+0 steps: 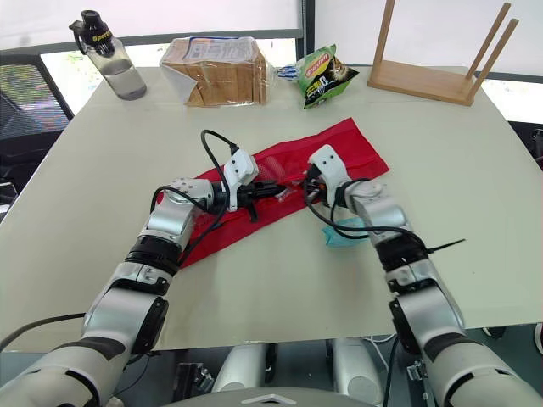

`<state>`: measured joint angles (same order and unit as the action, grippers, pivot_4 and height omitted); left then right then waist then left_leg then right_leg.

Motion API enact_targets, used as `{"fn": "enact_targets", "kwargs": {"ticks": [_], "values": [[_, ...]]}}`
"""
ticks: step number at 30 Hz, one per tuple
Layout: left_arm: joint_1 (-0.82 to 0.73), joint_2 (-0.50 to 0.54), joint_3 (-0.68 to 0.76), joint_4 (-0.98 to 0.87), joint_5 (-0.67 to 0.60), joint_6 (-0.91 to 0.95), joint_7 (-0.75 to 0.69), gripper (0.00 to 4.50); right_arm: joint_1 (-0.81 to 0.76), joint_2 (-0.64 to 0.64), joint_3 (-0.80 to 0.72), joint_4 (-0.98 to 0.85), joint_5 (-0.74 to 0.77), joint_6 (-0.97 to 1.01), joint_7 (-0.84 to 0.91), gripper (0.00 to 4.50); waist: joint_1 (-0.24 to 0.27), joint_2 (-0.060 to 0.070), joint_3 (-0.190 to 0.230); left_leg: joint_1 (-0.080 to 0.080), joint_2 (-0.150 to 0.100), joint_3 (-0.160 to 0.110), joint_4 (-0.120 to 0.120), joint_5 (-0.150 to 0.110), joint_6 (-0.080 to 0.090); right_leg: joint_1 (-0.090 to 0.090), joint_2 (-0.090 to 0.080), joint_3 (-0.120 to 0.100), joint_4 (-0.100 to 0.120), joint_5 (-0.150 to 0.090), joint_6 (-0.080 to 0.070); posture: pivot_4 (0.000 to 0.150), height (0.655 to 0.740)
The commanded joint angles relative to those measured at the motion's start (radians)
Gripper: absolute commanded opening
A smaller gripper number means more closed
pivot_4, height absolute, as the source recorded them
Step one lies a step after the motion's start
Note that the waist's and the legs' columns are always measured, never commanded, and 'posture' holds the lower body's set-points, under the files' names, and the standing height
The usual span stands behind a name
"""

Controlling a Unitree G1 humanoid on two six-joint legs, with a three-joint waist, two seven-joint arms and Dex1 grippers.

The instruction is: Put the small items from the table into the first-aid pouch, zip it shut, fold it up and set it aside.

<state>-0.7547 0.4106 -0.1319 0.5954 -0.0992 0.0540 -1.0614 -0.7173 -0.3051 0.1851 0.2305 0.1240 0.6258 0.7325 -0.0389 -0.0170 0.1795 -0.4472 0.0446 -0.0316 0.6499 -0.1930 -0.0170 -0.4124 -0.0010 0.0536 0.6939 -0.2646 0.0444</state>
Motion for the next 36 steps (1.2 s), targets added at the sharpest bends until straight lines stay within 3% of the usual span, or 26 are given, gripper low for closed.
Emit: {"fn": "enact_targets", "kwargs": {"ticks": [1,5,7,11,14,18,23,24,27,28,29,30,36], "values": [[0.01,0.023,-0.023,-0.028,0.011,-0.015,-0.047,0.0,0.048,-0.083,-0.037,-0.255,0.094,0.109,0.089,1.75,-0.003,0.0,0.0,0.0,0.0,0.0,0.0,0.0,0.0,0.0,0.0,0.0,0.0,0.0,0.0,0.15,0.74],[0.017,0.085,-0.053,-0.053,0.031,-0.066,-0.124,0.0,0.144,-0.21,-0.117,-0.472,0.224,0.206,0.171,3.78,-0.004,0.0,0.0,0.001,0.001,0.0,-0.001,0.0,0.0,0.0,0.001,0.0,0.0,0.0,0.0,0.15,0.74],[0.021,0.127,-0.062,-0.065,0.037,-0.102,-0.17,0.0,0.197,-0.27,-0.162,-0.549,0.273,0.217,0.198,4.42,-0.003,0.0,0.0,0.001,0.001,0.0,-0.001,0.0,0.0,0.0,0.001,0.0,0.0,0.0,0.0,0.15,0.74],[0.031,0.26,-0.085,-0.003,0.08,-0.285,-0.276,0.0,0.31,-0.373,-0.273,-0.672,0.328,0.166,0.219,4.42,-0.006,0.0,0.0,0.001,0.001,0.001,-0.001,0.0,0.0,0.0,0.001,0.001,-0.001,0.0,0.0,0.15,0.74],[-0.051,0.31,-0.088,0.177,0.158,-0.426,-0.203,0.0,0.384,-0.369,-0.363,-0.712,0.38,0.069,0.231,4.42,-0.002,0.0,0.0,0.003,0.001,0.001,-0.002,0.0,0.0,0.0,0.001,0.002,0.0,-0.001,0.0,0.15,0.74],[-0.202,0.29,-0.06,0.376,0.177,-0.477,-0.123,0.0,0.418,-0.404,-0.428,-0.694,0.47,0.11,0.246,4.42,0.004,0.0,0.0,0.0,0.001,0.0,0.001,0.0,0.0,0.0,0.001,0.0,-0.001,-0.003,0.004,0.15,0.74],[-0.241,0.261,-0.017,0.373,0.077,-0.381,-0.309,0.0,0.43,-0.415,-0.45,-0.692,0.496,0.092,0.222,4.42,0.006,0.0,0.001,-0.001,0.0,0.001,0.001,0.0,0.0,0.0,0.0,0.0,-0.001,-0.002,0.002,0.15,0.74],[-0.233,0.265,-0.001,0.338,0.04,-0.324,-0.36,0.63,0.438,-0.423,-0.457,-0.694,0.502,0.087,0.224,4.5,0.005,0.0,0.001,-0.001,0.0,0.001,0.001,0.0,0.0,0.0,0.0,0.0,-0.001,-0.001,0.001,0.15,0.74],[-0.214,0.272,0.043,0.231,-0.036,-0.118,-0.396,1.62,0.464,-0.449,-0.474,-0.698,0.51,0.064,0.239,4.5,-0.002,0.0,0.001,-0.001,0.001,0.0,0.0,0.0,0.0,0.0,0.0,0.0,-0.001,-0.001,0.0,0.15,0.74],[-0.198,0.27,0.051,0.16,-0.059,-0.022,-0.386,2.4,0.472,-0.458,-0.482,-0.699,0.514,0.057,0.243,4.5,-0.002,0.0,0.001,-0.001,0.001,0.0,0.0,0.0,0.0,0.0,0.0,0.0,-0.001,-0.001,0.001,0.15,0.74],[-0.182,0.266,0.056,0.095,-0.076,0.054,-0.371,2.75,0.478,-0.466,-0.487,-0.698,0.515,0.048,0.246,4.5,-0.003,0.0,0.001,-0.001,0.001,0.0,0.0,0.0,0.0,0.0,0.001,0.0,-0.001,-0.001,0.001,0.15,0.74],[-0.165,0.252,0.056,0.025,-0.084,0.121,-0.336,2.96,0.482,-0.475,-0.496,-0.698,0.523,0.046,0.249,4.5,-0.003,0.0,0.001,0.0,0.001,0.0,0.0,0.0,0.0,0.0,0.001,0.0,0.0,-0.002,0.002,0.15,0.74],[-0.112,0.051,-0.01,-0.216,-0.003,0.338,0.0,2.96,0.471,-0.508,-0.527,-0.687,0.552,0.053,0.224,4.5,0.016,0.0,0.001,-0.001,0.0,0.0,0.003,0.0,0.0,0.001,0.0,0.0,0.0,-0.002,0.003,0.15,0.74]]}}
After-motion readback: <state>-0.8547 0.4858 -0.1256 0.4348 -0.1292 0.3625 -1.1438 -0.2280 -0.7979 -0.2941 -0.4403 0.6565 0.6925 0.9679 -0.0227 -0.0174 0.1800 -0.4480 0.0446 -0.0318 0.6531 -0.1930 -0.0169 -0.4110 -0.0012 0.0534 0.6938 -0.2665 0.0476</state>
